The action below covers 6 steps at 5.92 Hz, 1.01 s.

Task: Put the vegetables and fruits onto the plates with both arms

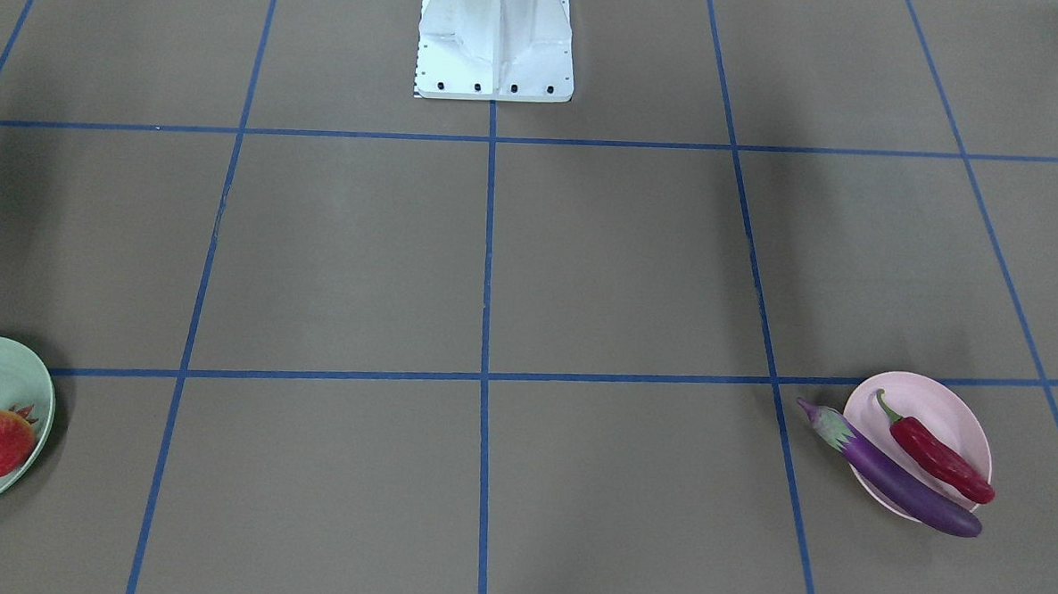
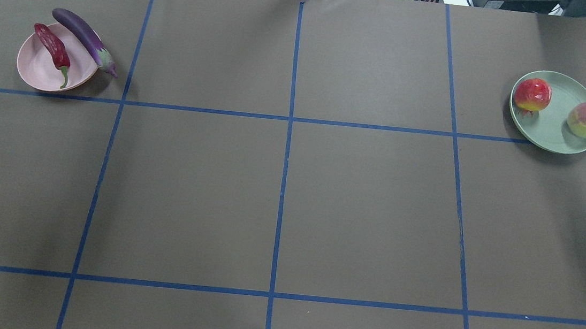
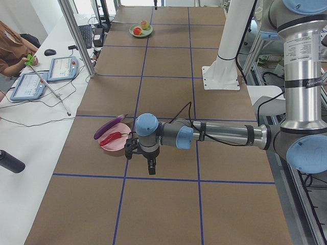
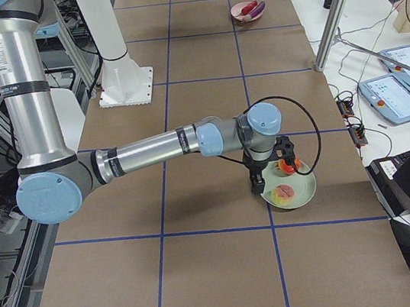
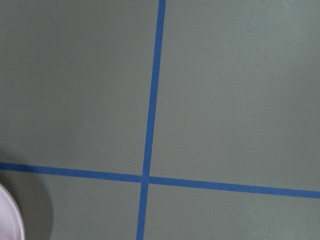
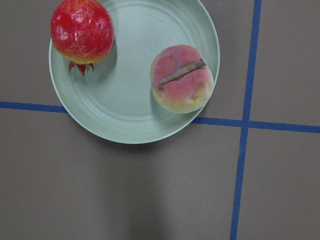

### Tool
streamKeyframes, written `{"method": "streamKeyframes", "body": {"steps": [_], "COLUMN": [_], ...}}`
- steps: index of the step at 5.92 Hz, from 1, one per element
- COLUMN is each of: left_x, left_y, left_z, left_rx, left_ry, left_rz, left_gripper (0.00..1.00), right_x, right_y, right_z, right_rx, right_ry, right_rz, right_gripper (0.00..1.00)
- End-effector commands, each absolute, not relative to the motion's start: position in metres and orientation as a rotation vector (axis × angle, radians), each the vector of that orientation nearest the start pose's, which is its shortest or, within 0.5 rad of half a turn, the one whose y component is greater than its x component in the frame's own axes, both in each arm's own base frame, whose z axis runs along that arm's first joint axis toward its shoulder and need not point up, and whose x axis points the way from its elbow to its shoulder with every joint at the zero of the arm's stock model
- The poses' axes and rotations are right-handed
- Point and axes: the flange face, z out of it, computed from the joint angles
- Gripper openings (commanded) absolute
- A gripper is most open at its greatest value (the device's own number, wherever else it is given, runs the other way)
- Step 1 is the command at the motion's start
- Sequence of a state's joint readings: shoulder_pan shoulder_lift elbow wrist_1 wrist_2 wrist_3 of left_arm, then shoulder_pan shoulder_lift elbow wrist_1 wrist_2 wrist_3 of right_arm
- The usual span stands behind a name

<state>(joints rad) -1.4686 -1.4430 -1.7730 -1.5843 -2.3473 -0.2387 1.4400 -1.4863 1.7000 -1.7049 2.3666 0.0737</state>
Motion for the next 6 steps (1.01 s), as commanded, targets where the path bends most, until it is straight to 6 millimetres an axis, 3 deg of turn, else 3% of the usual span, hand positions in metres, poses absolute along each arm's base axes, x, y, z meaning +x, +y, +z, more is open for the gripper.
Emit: {"method": "streamKeyframes", "body": {"steps": [1,2,4,6], "left_x": [-0.027,-0.027,-0.025,-0.026], "left_y": [-0.441,-0.444,-0.448,-0.451], "left_z": [0.611,0.608,0.602,0.6], "left_rx": [-0.075,-0.069,-0.05,-0.04], "left_ry": [0.812,0.811,0.814,0.814], "left_rz": [-0.124,-0.124,-0.11,-0.102], "left_gripper": [1.0,1.0,1.0,1.0], "right_x": [-0.004,-0.005,-0.003,-0.002], "right_y": [-0.523,-0.523,-0.524,-0.521], "right_z": [0.556,0.539,0.523,0.519], "right_rx": [-0.036,-0.013,0.0,0.009], "right_ry": [-0.784,-0.764,-0.763,-0.764], "right_rz": [-0.077,-0.088,-0.09,-0.091], "right_gripper": [1.0,1.0,1.0,1.0]}}
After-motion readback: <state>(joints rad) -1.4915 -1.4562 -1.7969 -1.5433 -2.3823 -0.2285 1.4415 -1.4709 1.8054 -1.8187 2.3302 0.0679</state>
